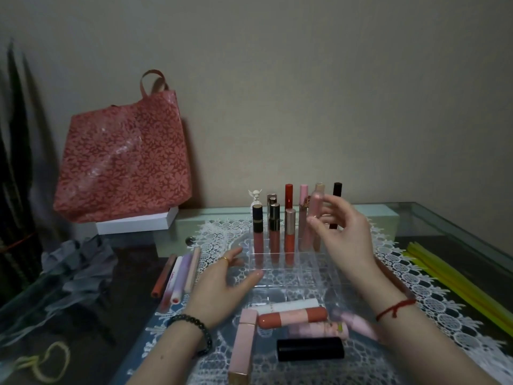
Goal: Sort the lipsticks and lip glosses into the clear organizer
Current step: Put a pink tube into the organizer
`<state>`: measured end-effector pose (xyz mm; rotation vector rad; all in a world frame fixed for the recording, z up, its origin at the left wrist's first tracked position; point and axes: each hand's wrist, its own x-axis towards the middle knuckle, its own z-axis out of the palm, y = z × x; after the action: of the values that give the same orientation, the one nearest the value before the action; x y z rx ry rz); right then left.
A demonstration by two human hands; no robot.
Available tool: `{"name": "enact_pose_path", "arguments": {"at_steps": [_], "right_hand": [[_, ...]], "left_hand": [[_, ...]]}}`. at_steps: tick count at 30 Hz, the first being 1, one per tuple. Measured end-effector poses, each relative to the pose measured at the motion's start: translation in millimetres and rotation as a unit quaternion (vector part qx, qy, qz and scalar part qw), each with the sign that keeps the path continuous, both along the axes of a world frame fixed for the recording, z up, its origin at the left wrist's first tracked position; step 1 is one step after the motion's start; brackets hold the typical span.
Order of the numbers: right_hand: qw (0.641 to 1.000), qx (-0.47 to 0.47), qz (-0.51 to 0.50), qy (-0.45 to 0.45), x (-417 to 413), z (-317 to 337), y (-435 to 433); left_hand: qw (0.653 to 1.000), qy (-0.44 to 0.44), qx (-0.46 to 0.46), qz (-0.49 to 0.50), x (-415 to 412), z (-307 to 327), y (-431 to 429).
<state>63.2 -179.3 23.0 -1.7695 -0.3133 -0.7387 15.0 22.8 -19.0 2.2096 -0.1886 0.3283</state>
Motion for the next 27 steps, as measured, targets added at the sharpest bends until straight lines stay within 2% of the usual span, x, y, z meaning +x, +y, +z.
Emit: {"name": "enact_pose_path", "arguments": {"at_steps": [10,27], "right_hand": [[0.999,-0.03,0.015,0.035,3.2,-13.1,-0.2],[0.997,-0.033,0.038,0.065,2.1,-14.8,2.2]], "left_hand": [[0.999,0.021,0.038,-0.015,-0.7,-2.3,-0.8],[0.999,0.016,0.042,-0.019,3.8,-7.4,-0.1]]}}
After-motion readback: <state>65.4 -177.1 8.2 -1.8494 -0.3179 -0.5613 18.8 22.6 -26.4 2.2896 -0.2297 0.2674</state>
